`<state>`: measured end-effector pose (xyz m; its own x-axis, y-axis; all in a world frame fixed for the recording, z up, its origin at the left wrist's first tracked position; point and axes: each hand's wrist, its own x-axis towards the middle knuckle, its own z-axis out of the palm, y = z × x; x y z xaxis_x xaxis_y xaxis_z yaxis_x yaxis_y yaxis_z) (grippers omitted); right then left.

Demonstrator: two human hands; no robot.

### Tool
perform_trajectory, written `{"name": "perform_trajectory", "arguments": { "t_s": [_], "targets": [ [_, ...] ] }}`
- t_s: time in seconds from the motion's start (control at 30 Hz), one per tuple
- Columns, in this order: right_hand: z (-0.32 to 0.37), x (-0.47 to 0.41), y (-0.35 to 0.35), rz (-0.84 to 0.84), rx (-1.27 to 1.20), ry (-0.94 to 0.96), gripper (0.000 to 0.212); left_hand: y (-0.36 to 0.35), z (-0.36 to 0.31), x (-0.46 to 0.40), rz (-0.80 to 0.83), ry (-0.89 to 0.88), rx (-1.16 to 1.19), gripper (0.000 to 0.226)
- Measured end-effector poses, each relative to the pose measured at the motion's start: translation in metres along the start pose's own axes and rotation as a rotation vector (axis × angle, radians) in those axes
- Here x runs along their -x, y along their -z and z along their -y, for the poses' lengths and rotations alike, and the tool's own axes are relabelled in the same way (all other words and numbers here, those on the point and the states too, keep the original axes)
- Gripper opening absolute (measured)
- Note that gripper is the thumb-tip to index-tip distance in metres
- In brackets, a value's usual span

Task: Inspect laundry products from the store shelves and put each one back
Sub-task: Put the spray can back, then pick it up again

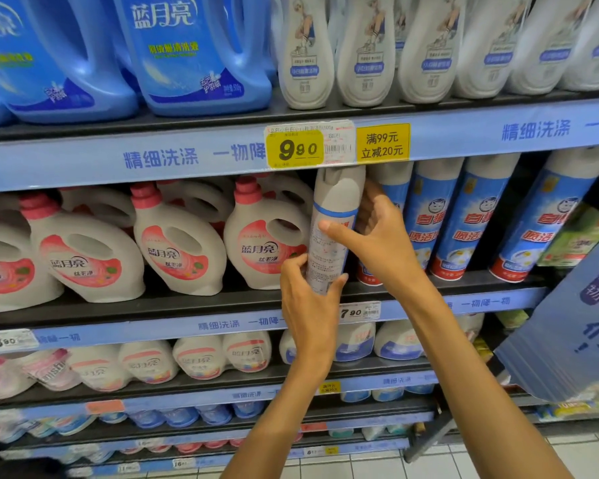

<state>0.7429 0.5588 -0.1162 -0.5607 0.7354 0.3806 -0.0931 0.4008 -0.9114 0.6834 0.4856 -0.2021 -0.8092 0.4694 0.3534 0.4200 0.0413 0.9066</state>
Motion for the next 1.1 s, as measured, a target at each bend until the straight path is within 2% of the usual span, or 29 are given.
{"name": "perform_trajectory", "arguments": {
  "t_s": [0.1,0.2,0.33,0.4,0.5,0.67,0.83,0.93,1.1],
  "targets": [
    [0.001,0.002,-0.005,-0.159,0.063,0.024,0.067,-0.001,0.003,0.001,0.025,-0.070,-0.122,0.057],
    [0.001,0.004,-0.013,-0.266,0.239,0.068,0.073,-0.002,0.002,0.001,0.061,-0.081,-0.204,0.060],
    [-0.001,0.006,-0.013,-0.202,0.235,0.060,0.062,0.000,0.001,0.001,0.100,0.046,-0.057,0.062],
    [-0.003,0.006,-0.009,-0.171,0.191,0.059,0.059,0.002,0.001,0.001,0.097,0.061,-0.016,0.056],
    [-0.004,0.007,-0.007,-0.225,0.166,0.103,0.063,0.001,0.000,0.004,0.100,0.041,0.008,0.047],
    [-0.004,0.009,-0.012,-0.387,0.284,0.152,0.061,-0.007,0.003,0.016,0.075,-0.041,-0.148,0.052],
    [-0.005,0.005,-0.012,-0.363,0.489,0.162,0.063,-0.011,0.007,0.008,0.114,-0.001,-0.234,0.045],
    [-0.010,0.007,-0.012,-0.323,0.553,0.150,0.056,-0.015,0.009,0.009,0.087,-0.024,-0.270,0.041],
    [-0.018,0.007,-0.020,-0.417,0.638,0.196,0.051,-0.019,0.010,0.009,0.030,-0.024,-0.277,0.038]
  ]
}}
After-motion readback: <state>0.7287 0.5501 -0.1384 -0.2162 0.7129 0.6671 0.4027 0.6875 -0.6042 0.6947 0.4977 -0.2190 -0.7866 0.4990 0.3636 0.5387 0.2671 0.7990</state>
